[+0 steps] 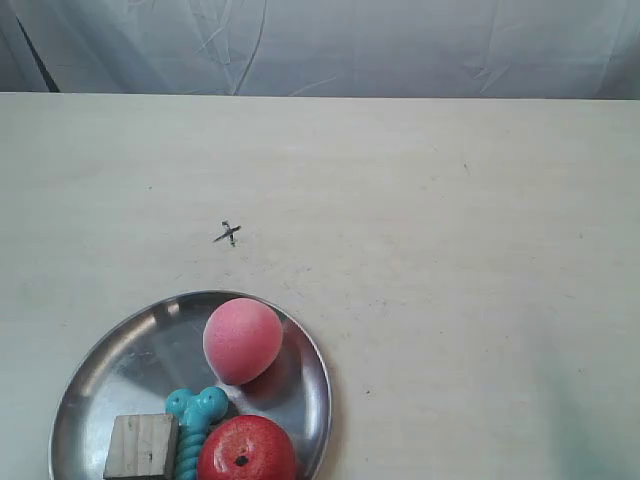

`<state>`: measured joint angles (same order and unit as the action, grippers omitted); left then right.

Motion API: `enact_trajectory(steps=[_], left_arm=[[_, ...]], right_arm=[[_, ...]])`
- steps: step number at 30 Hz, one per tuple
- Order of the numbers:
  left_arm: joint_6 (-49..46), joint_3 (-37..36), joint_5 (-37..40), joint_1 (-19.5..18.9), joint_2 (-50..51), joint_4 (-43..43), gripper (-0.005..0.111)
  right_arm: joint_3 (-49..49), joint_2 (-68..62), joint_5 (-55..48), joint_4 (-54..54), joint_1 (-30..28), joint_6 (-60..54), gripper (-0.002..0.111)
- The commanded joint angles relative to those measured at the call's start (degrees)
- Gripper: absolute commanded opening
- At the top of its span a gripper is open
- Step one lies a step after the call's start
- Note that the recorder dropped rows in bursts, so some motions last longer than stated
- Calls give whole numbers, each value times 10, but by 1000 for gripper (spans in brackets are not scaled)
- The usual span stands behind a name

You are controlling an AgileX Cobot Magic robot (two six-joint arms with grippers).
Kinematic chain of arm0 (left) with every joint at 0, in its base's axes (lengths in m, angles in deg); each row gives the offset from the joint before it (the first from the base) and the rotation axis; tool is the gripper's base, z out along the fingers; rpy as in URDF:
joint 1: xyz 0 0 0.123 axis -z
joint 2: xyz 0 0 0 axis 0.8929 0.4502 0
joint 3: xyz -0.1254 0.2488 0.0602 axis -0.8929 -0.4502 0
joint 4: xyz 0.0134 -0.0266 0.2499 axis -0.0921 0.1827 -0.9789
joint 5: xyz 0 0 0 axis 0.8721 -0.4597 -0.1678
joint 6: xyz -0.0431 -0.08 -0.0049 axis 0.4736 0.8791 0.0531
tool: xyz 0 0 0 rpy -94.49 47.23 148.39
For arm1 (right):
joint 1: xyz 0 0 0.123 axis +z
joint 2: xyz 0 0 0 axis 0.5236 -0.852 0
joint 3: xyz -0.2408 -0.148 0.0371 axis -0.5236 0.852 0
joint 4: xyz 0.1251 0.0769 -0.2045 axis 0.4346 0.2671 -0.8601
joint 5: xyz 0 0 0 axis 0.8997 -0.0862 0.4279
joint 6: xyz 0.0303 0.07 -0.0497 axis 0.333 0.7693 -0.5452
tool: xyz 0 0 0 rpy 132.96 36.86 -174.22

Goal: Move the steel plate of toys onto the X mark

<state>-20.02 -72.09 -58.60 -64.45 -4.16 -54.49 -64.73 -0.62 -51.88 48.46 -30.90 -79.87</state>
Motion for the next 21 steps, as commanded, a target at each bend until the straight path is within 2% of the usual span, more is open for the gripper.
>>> enact_trajectory(steps=[1, 15, 17, 21], left_arm=[[1, -4, -9, 4, -3, 3, 0], [1, -4, -9, 4, -3, 3, 0], [1, -4, -9, 4, -3, 3, 0], [1, -4, -9, 4, -3, 9, 0]], right_arm=[[1, 3, 7, 1, -3, 0, 0], [1, 3, 34, -10, -3, 0, 0], [1, 3, 64, 22, -3, 0, 0], [1, 3, 143, 192, -3, 6, 0]])
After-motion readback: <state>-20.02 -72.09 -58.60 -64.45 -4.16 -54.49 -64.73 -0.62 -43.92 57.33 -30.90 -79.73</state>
